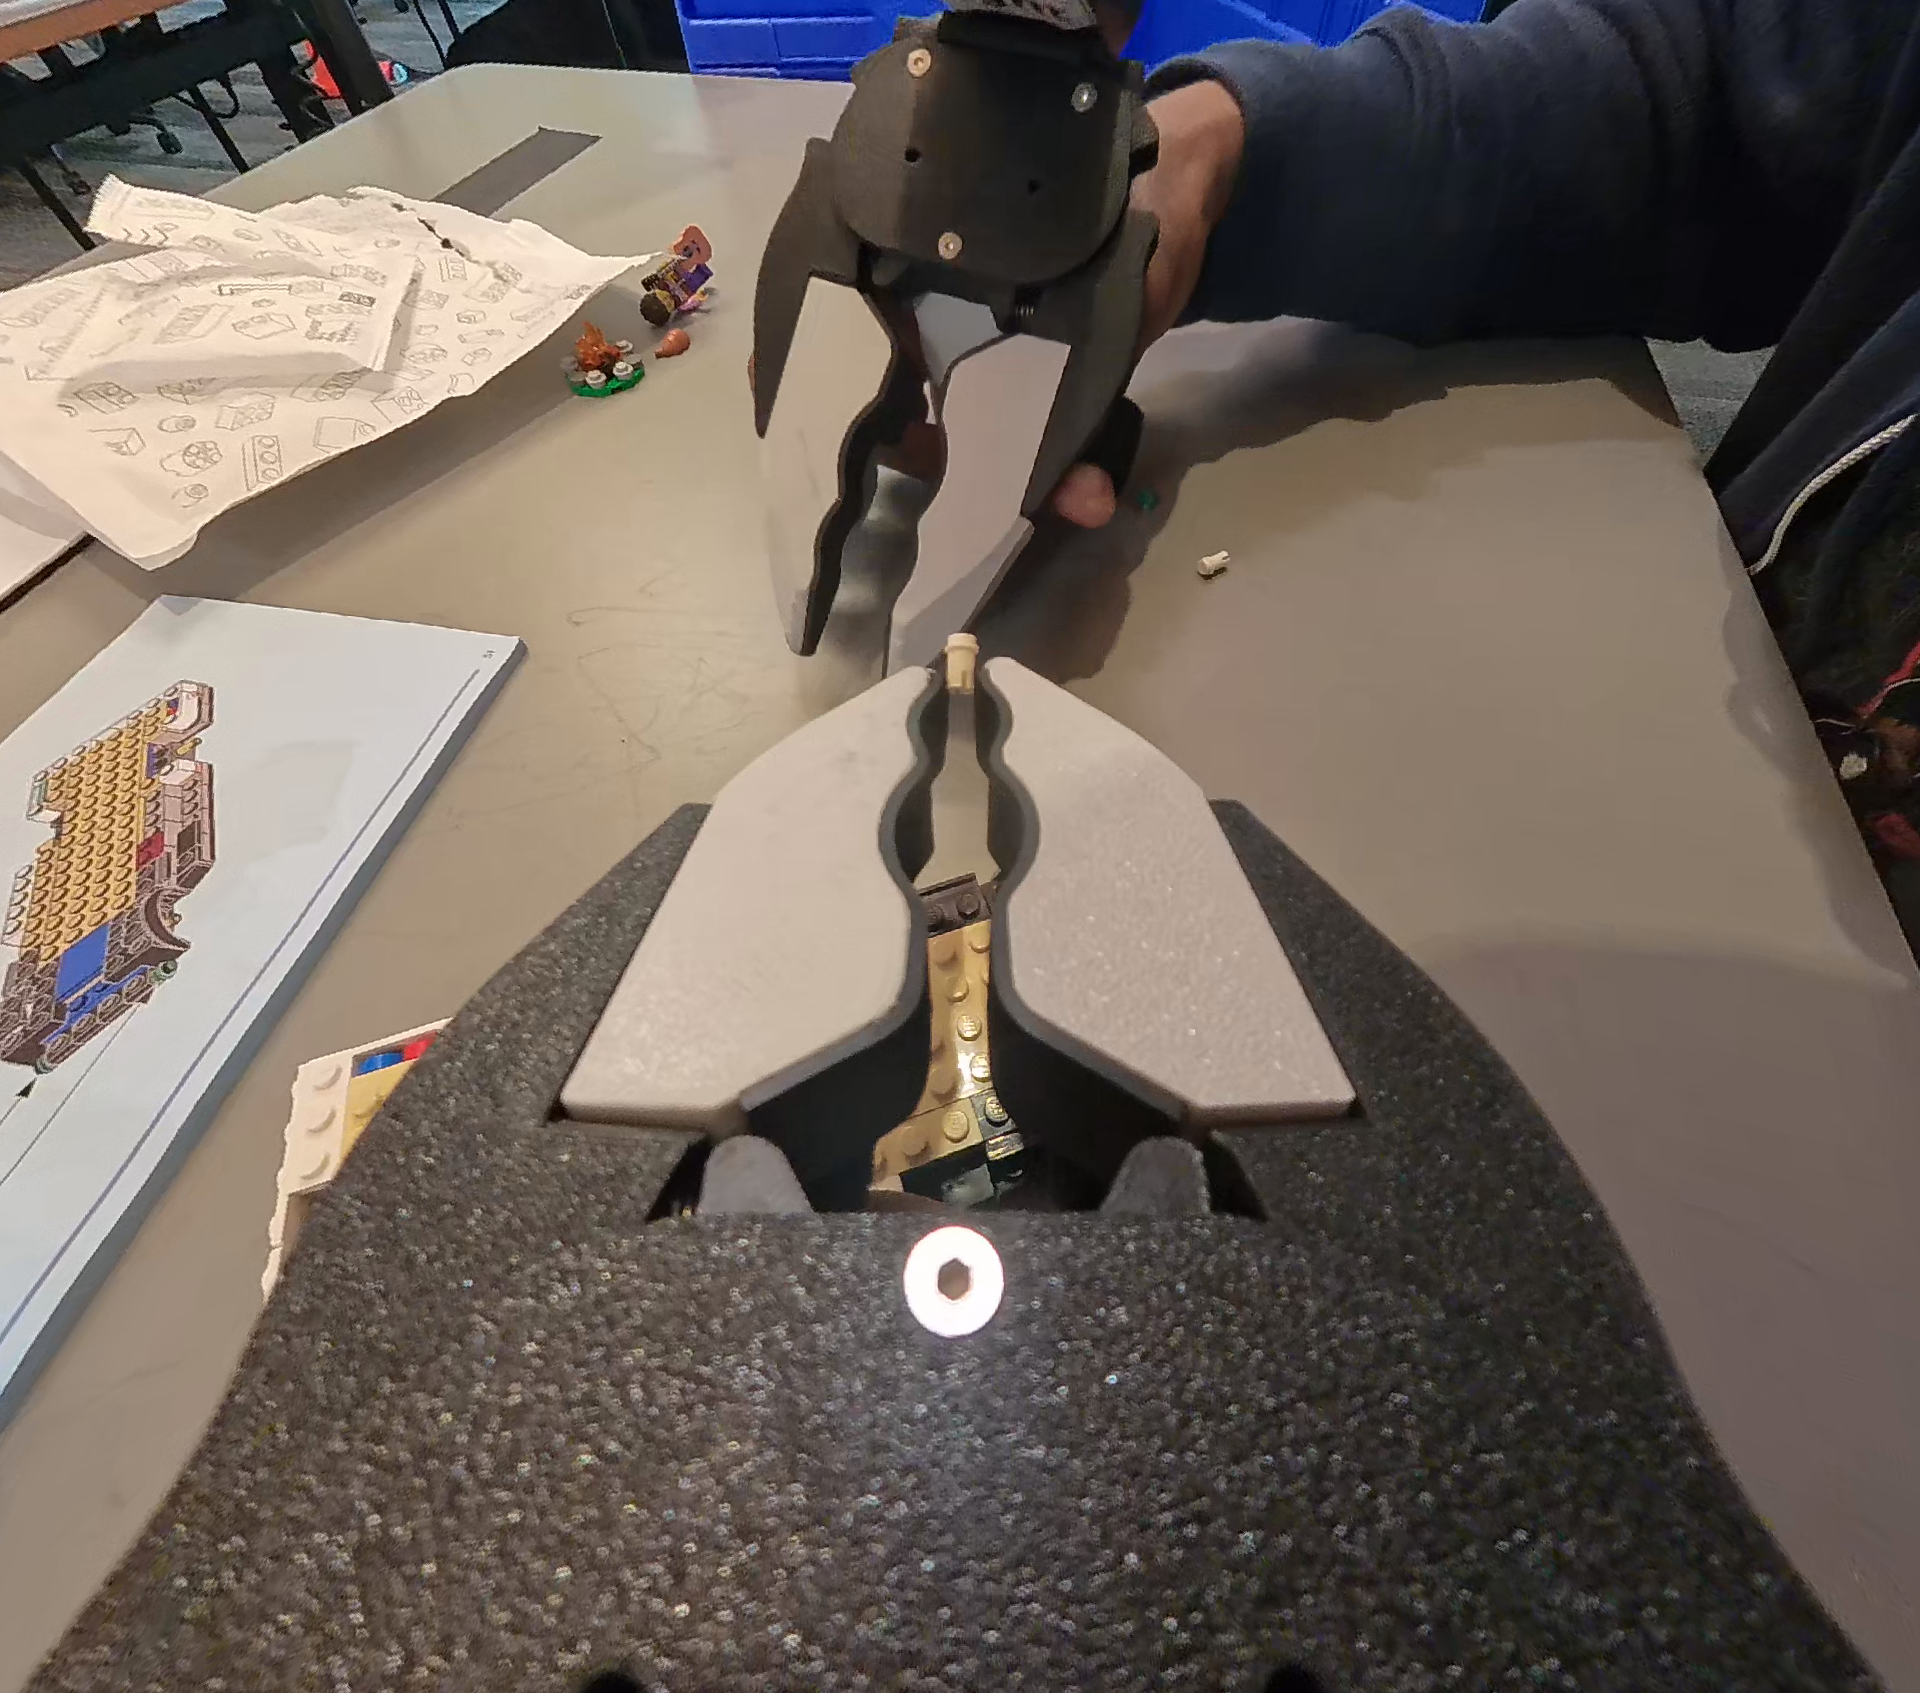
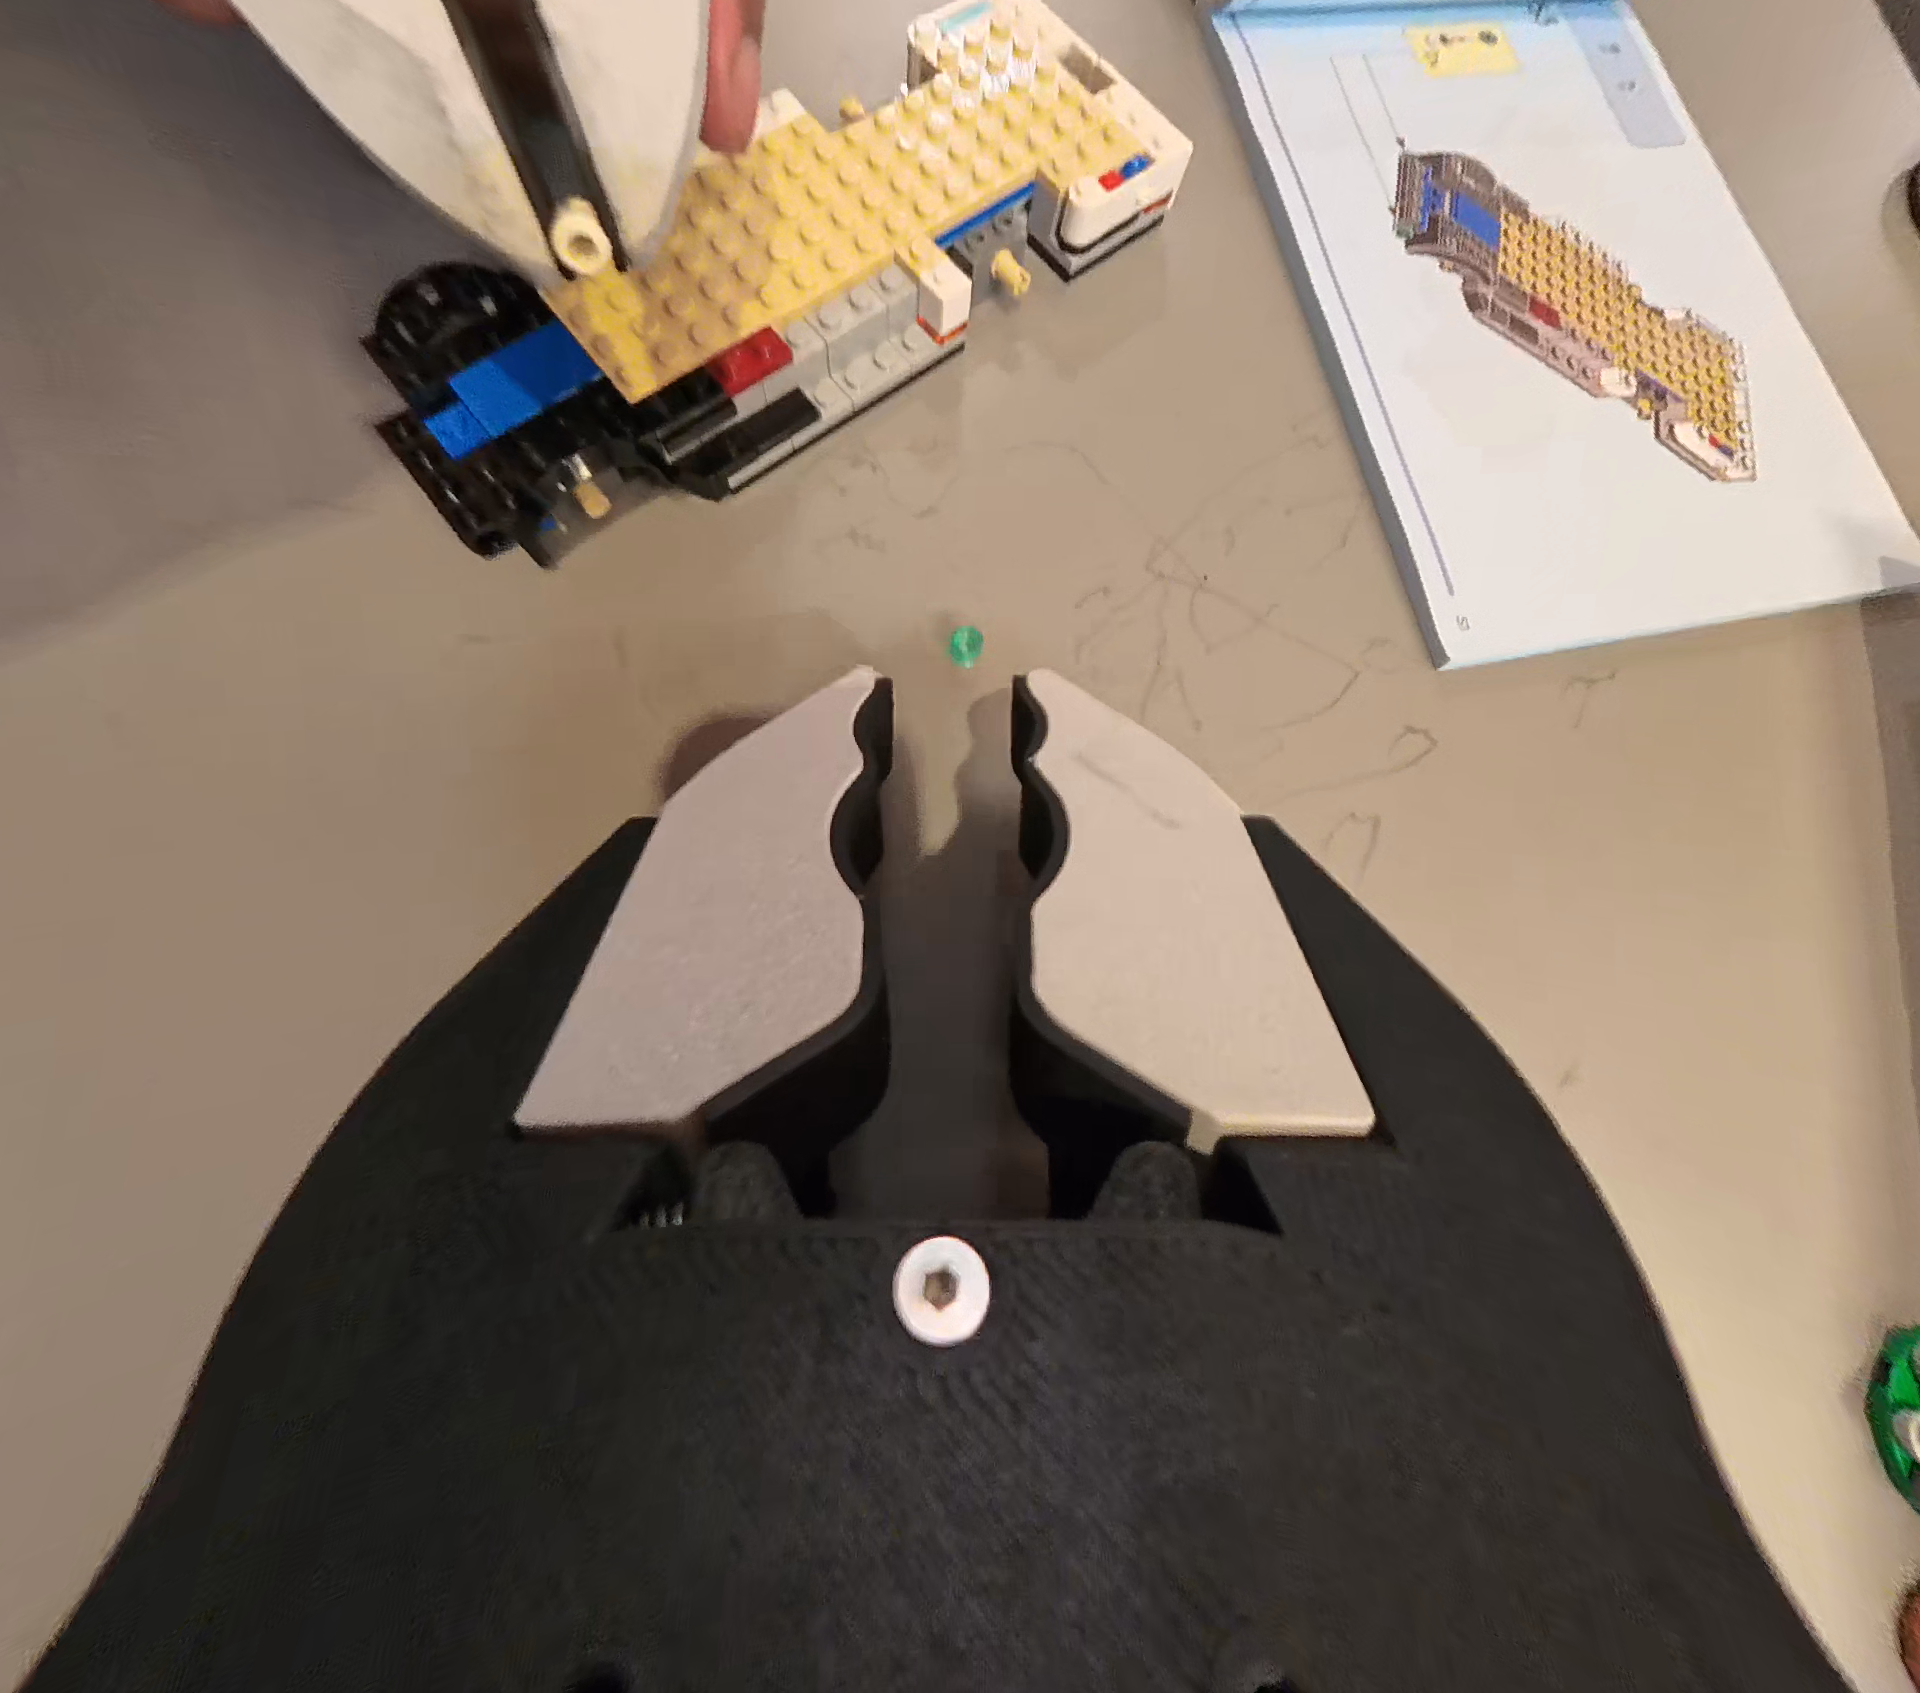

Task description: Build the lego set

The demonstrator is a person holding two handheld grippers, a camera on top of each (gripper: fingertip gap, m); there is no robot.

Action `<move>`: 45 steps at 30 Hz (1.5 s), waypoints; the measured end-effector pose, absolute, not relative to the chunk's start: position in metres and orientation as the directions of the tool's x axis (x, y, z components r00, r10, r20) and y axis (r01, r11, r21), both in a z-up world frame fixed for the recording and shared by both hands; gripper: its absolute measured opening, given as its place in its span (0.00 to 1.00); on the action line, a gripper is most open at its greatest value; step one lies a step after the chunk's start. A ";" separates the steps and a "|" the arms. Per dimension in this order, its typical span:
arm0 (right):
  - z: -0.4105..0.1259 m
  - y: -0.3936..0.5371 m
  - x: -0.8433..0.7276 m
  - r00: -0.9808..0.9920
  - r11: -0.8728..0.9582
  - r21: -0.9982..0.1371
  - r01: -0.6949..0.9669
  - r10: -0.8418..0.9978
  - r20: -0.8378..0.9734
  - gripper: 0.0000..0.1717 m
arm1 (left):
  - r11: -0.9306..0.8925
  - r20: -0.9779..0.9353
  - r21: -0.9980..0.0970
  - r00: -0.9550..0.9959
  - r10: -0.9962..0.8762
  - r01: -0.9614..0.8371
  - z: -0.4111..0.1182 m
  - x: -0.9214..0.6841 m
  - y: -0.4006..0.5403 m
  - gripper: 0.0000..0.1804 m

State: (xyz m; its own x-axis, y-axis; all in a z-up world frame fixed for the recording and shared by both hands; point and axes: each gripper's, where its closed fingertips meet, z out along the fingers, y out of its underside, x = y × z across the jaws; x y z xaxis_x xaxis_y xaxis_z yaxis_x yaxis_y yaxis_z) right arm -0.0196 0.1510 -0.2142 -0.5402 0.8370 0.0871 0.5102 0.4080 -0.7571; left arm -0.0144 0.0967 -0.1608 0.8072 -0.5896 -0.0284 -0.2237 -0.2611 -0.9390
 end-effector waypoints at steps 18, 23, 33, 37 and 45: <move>-0.224 0.136 -0.026 -0.599 0.481 -0.709 0.515 0.794 0.103 0.13 | -0.258 -0.037 -0.938 0.807 -0.589 -0.231 -0.160 -0.014 0.096 0.02; -0.229 0.140 -0.025 -0.593 0.495 -0.686 0.533 0.797 0.115 0.13 | -0.256 -0.037 -0.939 0.806 -0.591 -0.230 -0.160 -0.014 0.096 0.02; -0.223 0.141 -0.023 -0.600 0.485 -0.700 0.524 0.794 0.101 0.13 | -0.258 -0.035 -0.938 0.805 -0.593 -0.231 -0.161 -0.013 0.096 0.02; -0.215 0.133 -0.024 -0.616 0.445 -0.743 0.501 0.786 0.055 0.15 | -0.257 -0.038 -0.938 0.804 -0.593 -0.234 -0.160 -0.013 0.096 0.02; -0.226 0.133 -0.025 -0.614 0.473 -0.706 0.527 0.786 0.069 0.15 | -0.258 -0.038 -0.937 0.805 -0.592 -0.234 -0.161 -0.013 0.096 0.02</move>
